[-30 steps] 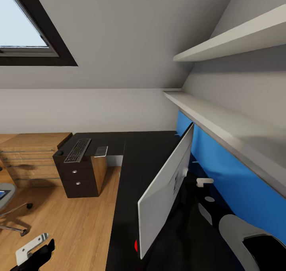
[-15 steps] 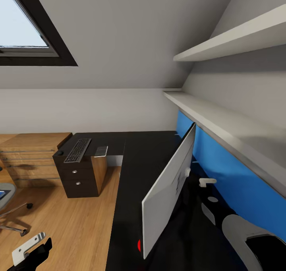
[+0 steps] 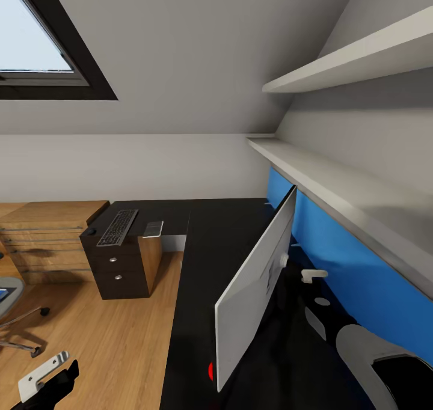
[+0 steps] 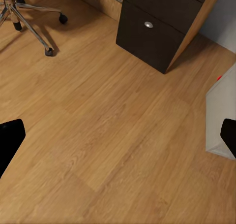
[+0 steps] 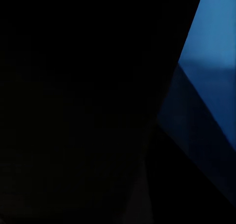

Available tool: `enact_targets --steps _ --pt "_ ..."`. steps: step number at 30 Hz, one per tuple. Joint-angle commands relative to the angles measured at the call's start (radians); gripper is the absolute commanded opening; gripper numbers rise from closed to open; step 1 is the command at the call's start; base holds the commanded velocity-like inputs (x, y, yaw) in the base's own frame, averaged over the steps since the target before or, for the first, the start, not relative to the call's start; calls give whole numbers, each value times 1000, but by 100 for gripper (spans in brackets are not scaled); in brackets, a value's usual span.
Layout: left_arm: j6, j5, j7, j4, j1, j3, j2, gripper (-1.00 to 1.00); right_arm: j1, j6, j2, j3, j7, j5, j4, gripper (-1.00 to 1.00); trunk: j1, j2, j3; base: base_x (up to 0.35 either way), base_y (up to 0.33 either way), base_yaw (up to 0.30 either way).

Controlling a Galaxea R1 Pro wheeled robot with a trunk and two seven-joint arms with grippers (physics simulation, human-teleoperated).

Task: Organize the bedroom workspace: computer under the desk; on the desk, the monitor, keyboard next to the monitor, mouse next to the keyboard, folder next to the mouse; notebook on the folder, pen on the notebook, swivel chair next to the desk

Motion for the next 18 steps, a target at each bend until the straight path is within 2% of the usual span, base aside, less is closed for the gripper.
enact_targets --steps 1,5,6,18 --pt "4 7 5 -1 0 0 1 100 0 -5 -1 51 -48 -18 15 -100 1 -2 -2 0 0 0" --pt "5 9 5 0 0 1 1 100 0 -5 -1 51 -48 -18 15 -100 1 -2 -2 0 0 0" --pt "5 9 5 0 0 1 1 100 0 -6 -1 51 -48 -18 15 100 1 -2 -2 0 0 0" --pt "5 9 5 0 0 1 2 100 0 -6 -1 51 -49 -18 15 100 1 -2 -2 0 0 0"
